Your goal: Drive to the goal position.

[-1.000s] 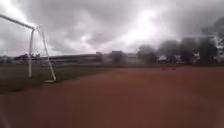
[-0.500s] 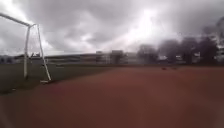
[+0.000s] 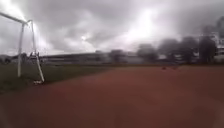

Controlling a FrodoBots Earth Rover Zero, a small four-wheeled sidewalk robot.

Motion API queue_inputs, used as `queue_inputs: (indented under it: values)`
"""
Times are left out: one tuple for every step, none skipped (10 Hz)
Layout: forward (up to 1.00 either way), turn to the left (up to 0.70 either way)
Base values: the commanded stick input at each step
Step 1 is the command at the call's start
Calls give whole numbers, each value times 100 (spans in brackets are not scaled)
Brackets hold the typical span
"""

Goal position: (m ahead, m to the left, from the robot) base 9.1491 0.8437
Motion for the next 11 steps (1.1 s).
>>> queue_inputs:
  values:
    - [70,-12]
    - [70,0]
    - [70,0]
    - [70,0]
    - [70,0]
    - [70,0]
    - [70,0]
    - [70,0]
    - [70,0]
    - [70,0]
    - [70,0]
